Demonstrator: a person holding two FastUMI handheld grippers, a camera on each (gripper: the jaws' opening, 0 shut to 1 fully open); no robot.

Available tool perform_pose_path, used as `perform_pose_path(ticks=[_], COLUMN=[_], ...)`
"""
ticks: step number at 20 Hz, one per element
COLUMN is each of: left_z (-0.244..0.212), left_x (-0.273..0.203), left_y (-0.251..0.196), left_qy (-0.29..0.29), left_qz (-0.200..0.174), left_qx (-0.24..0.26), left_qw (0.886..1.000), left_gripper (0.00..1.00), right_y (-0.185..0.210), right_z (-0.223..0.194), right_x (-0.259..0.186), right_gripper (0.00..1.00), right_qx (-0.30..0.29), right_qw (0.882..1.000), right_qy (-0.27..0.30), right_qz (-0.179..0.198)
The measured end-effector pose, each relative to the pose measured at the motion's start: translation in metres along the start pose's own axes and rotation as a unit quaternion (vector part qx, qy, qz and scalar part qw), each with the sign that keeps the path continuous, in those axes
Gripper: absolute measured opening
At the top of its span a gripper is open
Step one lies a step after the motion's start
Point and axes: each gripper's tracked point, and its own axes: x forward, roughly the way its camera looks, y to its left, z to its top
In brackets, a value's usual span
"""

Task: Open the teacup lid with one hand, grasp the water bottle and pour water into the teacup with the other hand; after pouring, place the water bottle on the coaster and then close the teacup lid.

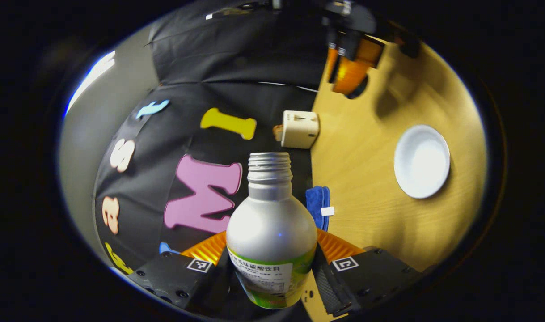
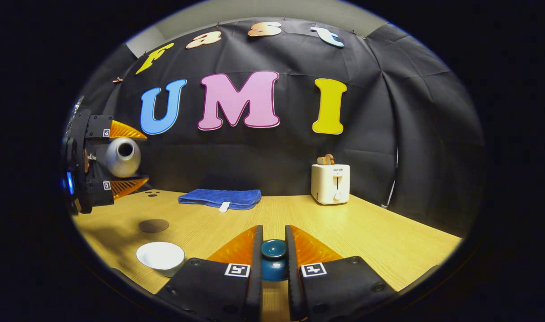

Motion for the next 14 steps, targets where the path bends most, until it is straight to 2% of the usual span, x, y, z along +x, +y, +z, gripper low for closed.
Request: perform_pose_path(ticks=[2,4,7,9,11,14], left_z=[-0.011,-0.02,-0.041,-0.057,-0.07,-0.093], left_x=[-0.004,-0.005,-0.01,0.002,0.016,0.035], left_y=[0.012,0.015,0.013,0.01,0.003,-0.008], left_qy=[0.009,0.016,0.022,0.028,0.03,0.03], left_qz=[0.029,0.041,0.049,0.053,0.051,0.038], left_qx=[-0.102,-0.197,-0.32,-0.378,-0.443,-0.546], left_qw=[0.994,0.979,0.946,0.924,0.895,0.836], left_gripper=[0.81,0.81,0.81,0.81,0.81,0.81], right_y=[-0.006,-0.007,-0.006,-0.007,-0.007,-0.006], right_z=[0.0,0.0,0.0,0.001,0.0,0.0], right_x=[0.0,0.0,0.0,0.0,0.0,0.0], right_gripper=[0.27,0.27,0.27,0.27,0.27,0.27], right_qx=[0.0,0.0,0.0,0.0,0.0,0.0], right_qw=[1.0,1.0,1.0,1.0,1.0,1.0], right_qy=[-0.001,0.0,0.0,-0.001,0.0,0.0], right_qz=[-0.014,-0.019,-0.019,-0.019,-0.019,-0.019])
